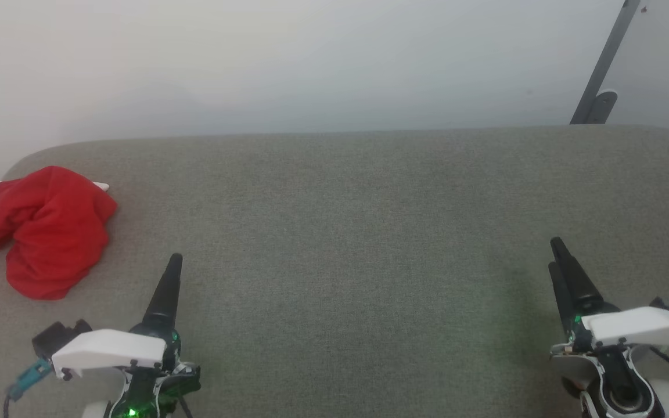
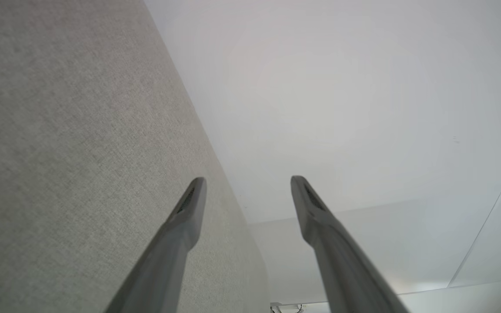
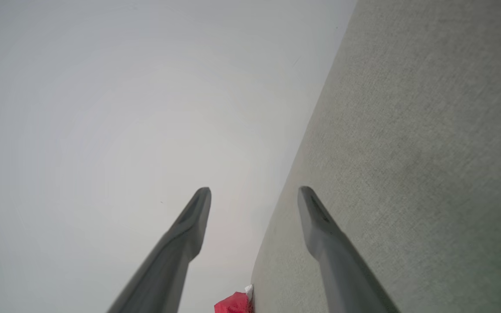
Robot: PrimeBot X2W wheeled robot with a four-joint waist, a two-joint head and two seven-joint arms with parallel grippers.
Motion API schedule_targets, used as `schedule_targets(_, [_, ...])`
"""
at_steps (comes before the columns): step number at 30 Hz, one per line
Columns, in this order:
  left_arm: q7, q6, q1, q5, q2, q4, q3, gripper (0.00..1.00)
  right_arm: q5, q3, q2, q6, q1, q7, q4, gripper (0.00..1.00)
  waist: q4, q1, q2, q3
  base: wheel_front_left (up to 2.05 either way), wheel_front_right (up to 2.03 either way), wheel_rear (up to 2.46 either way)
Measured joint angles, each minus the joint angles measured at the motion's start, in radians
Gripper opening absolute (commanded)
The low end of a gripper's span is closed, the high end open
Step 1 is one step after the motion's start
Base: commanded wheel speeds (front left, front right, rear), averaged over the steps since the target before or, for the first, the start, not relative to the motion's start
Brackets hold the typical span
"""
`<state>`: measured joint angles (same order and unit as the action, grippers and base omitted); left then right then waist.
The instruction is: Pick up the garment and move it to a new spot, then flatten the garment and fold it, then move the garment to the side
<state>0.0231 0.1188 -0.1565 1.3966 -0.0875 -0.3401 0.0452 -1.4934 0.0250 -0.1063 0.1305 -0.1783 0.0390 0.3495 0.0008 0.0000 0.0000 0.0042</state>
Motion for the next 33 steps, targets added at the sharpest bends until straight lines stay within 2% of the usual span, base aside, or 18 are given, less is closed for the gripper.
schedule_targets(8, [-0.028, -0.009, -0.016, -0.165, -0.008, 0.007, -0.01, 1.0, 0.104, -0.062, -0.044, 0.0, -0.051, -0.041, 0.035, 1.0, 0.001, 0.0, 0.0, 0.0, 0.0, 0.0, 0.0])
schedule_targets(21, [-0.077, -0.048, -0.034, -0.475, -0.042, 0.025, -0.062, 1.0, 0.418, -0.101, -0.094, 0.0, -0.114, -0.092, 0.065, 1.0, 0.001, 0.0, 0.0, 0.001, 0.0, 0.0, 0.0])
schedule_targets(33, [-0.114, -0.078, -0.052, -0.668, -0.068, 0.037, -0.107, 1.0, 0.7, -0.1, -0.114, 0.0, -0.14, -0.129, 0.069, 1.0, 0.001, 0.0, 0.0, 0.0, 0.0, 0.0, 0.0])
